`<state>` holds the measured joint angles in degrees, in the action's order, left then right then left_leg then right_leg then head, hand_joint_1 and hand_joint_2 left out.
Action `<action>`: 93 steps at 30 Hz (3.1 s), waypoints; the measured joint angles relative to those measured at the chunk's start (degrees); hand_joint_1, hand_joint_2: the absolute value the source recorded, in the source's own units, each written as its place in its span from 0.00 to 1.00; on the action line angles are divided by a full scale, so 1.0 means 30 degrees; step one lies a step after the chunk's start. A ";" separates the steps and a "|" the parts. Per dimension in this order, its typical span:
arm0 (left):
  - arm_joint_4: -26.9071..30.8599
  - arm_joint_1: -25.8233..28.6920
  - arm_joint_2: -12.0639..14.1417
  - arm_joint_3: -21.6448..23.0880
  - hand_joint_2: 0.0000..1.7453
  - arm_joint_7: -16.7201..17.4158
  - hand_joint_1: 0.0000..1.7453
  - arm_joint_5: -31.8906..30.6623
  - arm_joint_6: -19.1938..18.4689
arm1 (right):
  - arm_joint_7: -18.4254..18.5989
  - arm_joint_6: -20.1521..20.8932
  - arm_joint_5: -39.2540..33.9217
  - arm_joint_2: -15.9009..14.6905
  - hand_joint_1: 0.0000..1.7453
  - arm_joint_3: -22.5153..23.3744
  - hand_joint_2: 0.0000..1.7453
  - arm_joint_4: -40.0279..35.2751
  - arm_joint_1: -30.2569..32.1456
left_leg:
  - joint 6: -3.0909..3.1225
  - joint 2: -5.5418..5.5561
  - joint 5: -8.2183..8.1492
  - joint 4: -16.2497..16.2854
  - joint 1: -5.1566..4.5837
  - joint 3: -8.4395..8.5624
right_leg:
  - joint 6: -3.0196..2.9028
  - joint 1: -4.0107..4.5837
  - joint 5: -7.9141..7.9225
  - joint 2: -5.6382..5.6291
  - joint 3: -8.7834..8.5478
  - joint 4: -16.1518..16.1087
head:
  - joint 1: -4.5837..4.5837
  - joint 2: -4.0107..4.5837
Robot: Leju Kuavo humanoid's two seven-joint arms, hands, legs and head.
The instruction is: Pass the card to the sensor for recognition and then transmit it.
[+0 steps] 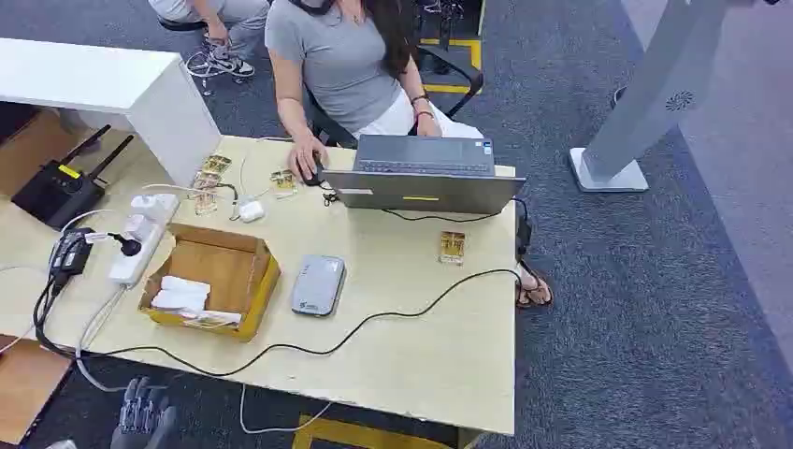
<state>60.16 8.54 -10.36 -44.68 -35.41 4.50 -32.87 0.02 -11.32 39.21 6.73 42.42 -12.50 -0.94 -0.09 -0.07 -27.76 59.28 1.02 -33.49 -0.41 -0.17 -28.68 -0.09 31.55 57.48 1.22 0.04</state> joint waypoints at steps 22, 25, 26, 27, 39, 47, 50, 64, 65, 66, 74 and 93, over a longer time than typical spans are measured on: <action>0.9891 -0.0426 -0.0334 0.4198 1.00 -0.0021 0.00 -0.4002 0.3573 | 0.1449 0.0124 0.2980 0.0262 0.00 -0.0211 1.00 0.0270 -0.0050 | -0.0005 -0.0001 0.0021 0.0005 0.0000 0.0022 | -0.0004 -0.0001 0.0016 -0.0002 -0.0012 0.0001 | 0.0000 0.0000; 0.9877 -0.1253 0.0089 0.4941 1.00 0.0387 0.00 -0.5233 0.4745 | 0.1449 0.0241 0.3343 0.0262 0.00 -0.0379 1.00 0.0276 -0.0066 | -0.0004 -0.0003 0.0022 0.0007 -0.0001 0.0022 | -0.0004 -0.0001 0.0019 -0.0008 -0.0007 0.0002 | 0.0007 0.0000; 0.9848 -0.1550 0.0242 0.5181 1.00 0.0547 0.00 -0.5677 0.5138 | 0.1449 0.0262 0.3424 0.0262 0.00 -0.0408 1.00 0.0277 -0.0080 | -0.0004 -0.0003 0.0022 0.0009 -0.0001 0.0021 | -0.0003 -0.0001 0.0019 -0.0008 -0.0008 0.0002 | 0.0000 0.0000; 0.9761 -0.1862 0.0415 0.5441 1.00 0.0756 0.00 -0.6167 0.5506 | 0.1449 0.0270 0.3562 0.0276 0.00 -0.0451 1.00 0.0291 -0.0099 | -0.0003 -0.0002 0.0022 0.0011 -0.0002 0.0021 | -0.0003 -0.0002 0.0019 -0.0007 -0.0008 0.0002 | 0.0000 0.0000; 0.7205 -0.5724 0.1852 0.7920 1.00 0.3015 0.00 -1.1247 0.9091 | 0.1792 0.0663 0.4662 0.0320 0.00 -0.1013 1.00 0.0350 -0.0233 | -0.0001 -0.0007 0.0030 0.0016 -0.0001 0.0021 | -0.0004 -0.0002 0.0023 -0.0017 -0.0003 0.0003 | 0.0007 0.0000; 0.4950 -0.8313 0.2806 0.9377 1.00 0.4540 0.00 -1.4486 1.1353 | 0.1996 0.0918 0.5355 0.0364 0.00 -0.1348 1.00 0.0408 -0.0269 | -0.0001 -0.0007 0.0032 0.0016 -0.0001 0.0019 | -0.0005 -0.0002 0.0023 -0.0019 -0.0003 0.0005 | 0.0000 0.0000; 0.3904 -0.9333 0.3264 0.9973 1.00 0.5135 0.00 -1.5742 1.2231 | 0.2018 0.0976 0.5690 0.0371 0.00 -0.1515 1.00 0.0422 -0.0317 | 0.0008 -0.0010 0.0040 0.0017 -0.0002 0.0019 | -0.0009 -0.0002 0.0028 -0.0022 -0.0004 0.0007 | 0.0007 0.0000; -0.0503 -1.3744 0.5398 1.2063 1.00 0.7969 0.00 -2.1526 1.6471 | 0.1996 0.1092 0.7182 0.0568 0.00 -0.2251 1.00 0.0422 -0.0397 | -0.0009 -0.0013 0.0054 0.0021 0.0001 0.0017 | -0.0017 0.0000 0.0035 -0.0032 -0.0001 0.0016 | 0.0007 0.0000; -0.0783 -1.4044 0.5560 1.2226 1.00 0.8175 0.00 -2.1961 1.6802 | 0.2003 0.1100 0.7344 0.0583 0.00 -0.2302 1.00 0.0422 -0.0404 | -0.0010 -0.0016 0.0055 0.0021 0.0001 0.0018 | -0.0019 0.0000 0.0037 -0.0034 -0.0002 0.0017 | 0.0000 0.0000; -0.1089 -1.4347 0.5706 1.2364 1.00 0.8394 0.00 -2.2383 1.7116 | 0.2003 0.1122 0.7409 0.0605 0.00 -0.2361 1.00 0.0423 -0.0405 | -0.0010 -0.0016 0.0055 0.0021 0.0001 0.0018 | -0.0019 0.0000 0.0038 -0.0034 -0.0002 0.0017 | 0.0000 0.0000; -0.3632 -1.6648 0.6974 1.3443 1.00 1.0091 0.00 -2.5611 1.9491 | 0.2127 0.1290 0.8342 0.0728 0.00 -0.2776 1.00 0.0422 -0.0449 | -0.0005 -0.0014 0.0062 0.0021 0.0001 0.0017 | -0.0019 0.0001 0.0038 -0.0033 -0.0002 0.0024 | 0.0000 0.0000; -0.6217 -1.7928 0.8299 1.4513 1.00 1.1985 1.00 -2.8742 2.1384 | 0.2120 0.1370 0.9274 0.0925 0.00 -0.3235 1.00 0.0423 -0.0449 | -0.0005 -0.0016 0.0062 0.0021 0.0001 0.0013 | -0.0019 0.0001 0.0038 -0.0037 -0.0002 0.0027 | 0.0000 0.0000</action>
<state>41.51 -45.24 14.54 -1.14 0.55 -81.72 31.28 6.38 -7.21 67.04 9.51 32.72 -11.23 -2.28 -0.11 -0.12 -27.58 59.34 1.02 -33.45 -0.47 -0.17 -28.56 -0.20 31.54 57.56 1.22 0.04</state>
